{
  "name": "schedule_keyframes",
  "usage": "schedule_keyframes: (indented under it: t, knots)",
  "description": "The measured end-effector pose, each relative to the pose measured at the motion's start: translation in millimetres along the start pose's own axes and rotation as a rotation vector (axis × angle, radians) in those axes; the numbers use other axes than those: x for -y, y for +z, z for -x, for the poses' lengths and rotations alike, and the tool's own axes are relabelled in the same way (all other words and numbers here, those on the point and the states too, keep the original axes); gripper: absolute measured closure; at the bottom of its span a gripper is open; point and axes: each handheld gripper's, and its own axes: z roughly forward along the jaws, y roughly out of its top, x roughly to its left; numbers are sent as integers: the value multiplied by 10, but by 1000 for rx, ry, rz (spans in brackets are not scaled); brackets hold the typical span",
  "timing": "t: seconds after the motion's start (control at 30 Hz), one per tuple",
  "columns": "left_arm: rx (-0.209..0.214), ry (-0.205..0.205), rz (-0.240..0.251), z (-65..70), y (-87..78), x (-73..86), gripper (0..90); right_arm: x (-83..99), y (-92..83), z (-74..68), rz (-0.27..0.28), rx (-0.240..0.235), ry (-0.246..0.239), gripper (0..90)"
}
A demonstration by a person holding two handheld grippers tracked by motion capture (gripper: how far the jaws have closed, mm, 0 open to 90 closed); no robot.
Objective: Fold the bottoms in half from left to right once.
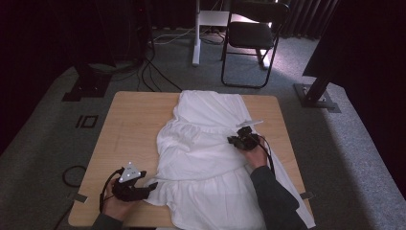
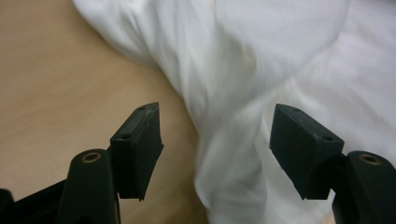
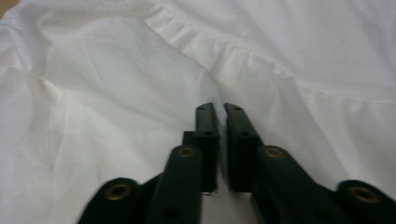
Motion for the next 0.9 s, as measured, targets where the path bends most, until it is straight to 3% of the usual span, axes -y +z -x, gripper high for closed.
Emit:
schedule_keyframes:
  t: [0.07, 0.13, 0.17, 0.2, 0.23, 0.27, 0.33, 0.43, 0.47, 0.5, 0.57, 0.73, 0.87, 0.9]
  knots:
    - [0, 0, -33, 48, 60, 46, 332, 29, -139, -23, 29, 13, -19, 876]
    - [-74, 28, -109, 84, 134, 79, 388, 63, -295, -48, 63, 26, -41, 876]
    - [-54, 16, -103, 69, 138, 91, 449, 84, -381, -61, 80, 36, -48, 876]
    - [-29, 12, -94, 54, 122, 95, 569, 109, -470, -66, 98, 44, -55, 876]
    - [-39, 20, -82, 55, 95, 95, 708, 140, -567, -68, 119, 54, -56, 876]
    - [-32, 14, -57, 49, 55, 97, 784, 177, -671, -68, 140, 62, -52, 876]
    - [-53, 7, -1, 34, -53, 99, 867, 275, -890, -49, 183, 79, -45, 876]
    - [-77, 4, 88, -18, -257, 84, 881, 471, -1203, 2, 231, 103, -24, 877]
    - [-75, 6, 113, -27, -329, 68, 881, 546, -1297, 24, 243, 91, -10, 877]
    - [-75, 6, 113, -27, -329, 68, 882, 546, -1297, 24, 243, 91, -10, 877]
    - [-10, 27, 191, 40, -504, -12, 882, 755, -1529, 27, 277, 67, 21, 878]
    - [80, 147, 235, 331, -642, -194, 867, 1087, -1888, -45, 341, 127, 44, 875]
    - [188, 156, 224, 411, -611, -214, 733, 1420, -1929, 24, 283, 195, 66, 864]
    - [189, 165, 217, 432, -592, -200, 697, 1506, -1890, 73, 254, 214, 83, 857]
